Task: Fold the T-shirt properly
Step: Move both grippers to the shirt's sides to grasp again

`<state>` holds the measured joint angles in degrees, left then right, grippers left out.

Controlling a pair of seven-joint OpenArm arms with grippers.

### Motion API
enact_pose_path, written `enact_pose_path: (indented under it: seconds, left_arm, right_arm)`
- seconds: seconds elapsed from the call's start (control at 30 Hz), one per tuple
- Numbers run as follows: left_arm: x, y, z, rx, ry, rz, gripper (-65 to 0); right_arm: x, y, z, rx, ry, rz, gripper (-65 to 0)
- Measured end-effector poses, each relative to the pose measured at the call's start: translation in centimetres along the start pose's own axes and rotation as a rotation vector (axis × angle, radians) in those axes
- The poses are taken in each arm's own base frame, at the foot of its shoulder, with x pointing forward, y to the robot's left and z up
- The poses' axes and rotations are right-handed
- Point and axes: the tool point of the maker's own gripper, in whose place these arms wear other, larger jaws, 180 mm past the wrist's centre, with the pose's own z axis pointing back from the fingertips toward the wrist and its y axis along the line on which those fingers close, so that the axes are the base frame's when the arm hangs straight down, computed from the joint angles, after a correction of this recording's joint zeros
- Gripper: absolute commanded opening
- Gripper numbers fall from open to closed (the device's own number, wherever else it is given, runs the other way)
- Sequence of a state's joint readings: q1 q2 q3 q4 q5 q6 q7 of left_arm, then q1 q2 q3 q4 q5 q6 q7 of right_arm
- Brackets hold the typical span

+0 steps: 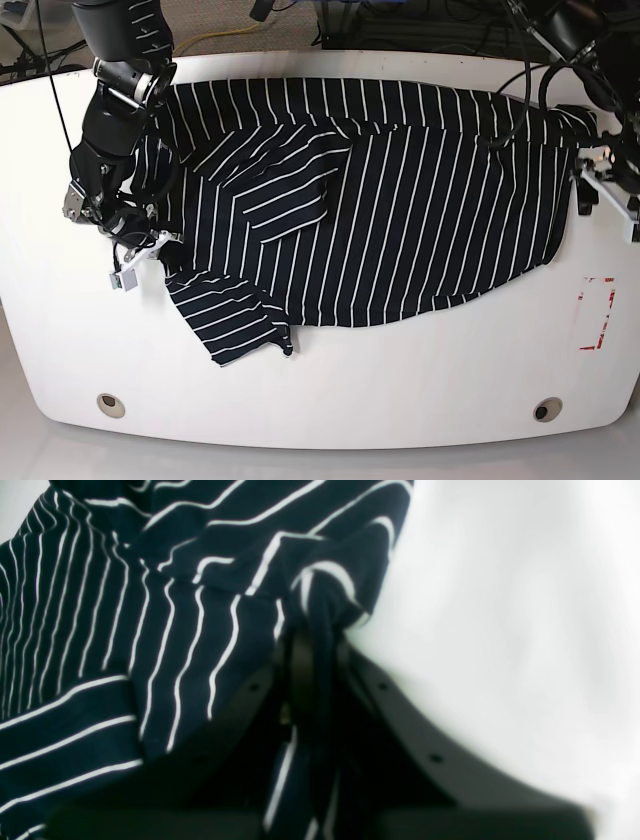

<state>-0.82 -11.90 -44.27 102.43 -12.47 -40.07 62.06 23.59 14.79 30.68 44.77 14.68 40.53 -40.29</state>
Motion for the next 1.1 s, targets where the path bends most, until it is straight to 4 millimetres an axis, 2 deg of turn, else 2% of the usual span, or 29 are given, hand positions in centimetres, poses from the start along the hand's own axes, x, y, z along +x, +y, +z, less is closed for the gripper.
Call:
enact_pose_path:
  seconds: [0.07, 0.2, 0.33, 0.43, 0.5, 0.6, 0.73, 0.8, 0.87, 0.93, 0.97, 1.0, 1.03, 1.1]
  left_arm:
    - [1.4, -0.2, -1.2, -0.010, -0.027, 0.032, -15.4]
    - [0.5, -1.9, -5.0, -0.086, 0.058, 0.127, -15.4]
    - [1.4, -2.6, -7.7, -0.143, 0.052, 0.192, -15.4]
    - [2.2, -3.0, -8.8, -0.172, 0.007, 0.223, -15.4]
    - [1.8, -4.0, -9.7, -0.205, 0.026, 0.223, -15.4]
    - [-0.1, -6.1, -10.8, -0.267, 0.106, 0.191, -15.4]
    - [-0.4, -6.8, -11.5, -0.292, 0.111, 0.197, -17.2]
    - [-0.8, -7.1, -11.7, -0.306, 0.123, 0.207, -23.2]
    - [-0.8, -7.3, -11.9, -0.313, 0.117, 0.217, -38.5]
    - [-1.0, -7.3, -11.9, -0.313, 0.124, 0.220, -51.0]
    - [-1.1, -7.4, -11.9, -0.315, 0.125, 0.220, -59.9]
    - [-1.1, -7.5, -12.0, -0.319, 0.125, 0.221, -63.9]
    - [-1.1, -7.6, -12.0, -0.321, 0.125, 0.222, -65.0]
    - [-1.0, -7.7, -12.0, -0.323, 0.123, 0.222, -63.6]
  right_arm:
    - [0.0, -0.1, 0.0, -0.001, 0.000, 0.000, -61.7]
    - [0.0, -0.1, 0.1, -0.002, 0.001, 0.001, -61.7]
    - [0.0, -0.1, 0.1, -0.001, 0.000, 0.000, -61.7]
    - [0.0, -0.1, 0.1, -0.001, 0.000, 0.000, -61.7]
    - [0.0, -0.1, 0.1, 0.000, -0.001, 0.000, -61.7]
    - [0.0, -0.1, 0.1, -0.001, 0.000, 0.000, -61.7]
    - [0.0, 0.0, 0.1, 0.001, -0.002, -0.002, -61.7]
    - [0.0, 0.0, 0.0, 0.002, -0.003, -0.003, -61.7]
    - [0.0, 0.0, 0.0, 0.001, -0.003, -0.003, -61.7]
    - [0.0, 0.0, 0.0, 0.002, -0.003, -0.003, -61.7]
    - [0.0, 0.0, 0.0, 0.002, -0.003, -0.003, -61.7]
    - [0.0, 0.0, 0.0, 0.002, -0.003, -0.003, -61.7]
    - [0.0, 0.0, 0.0, 0.002, -0.003, -0.003, -61.7]
    - [0.0, 0.0, 0.0, 0.003, -0.003, -0.003, -61.7]
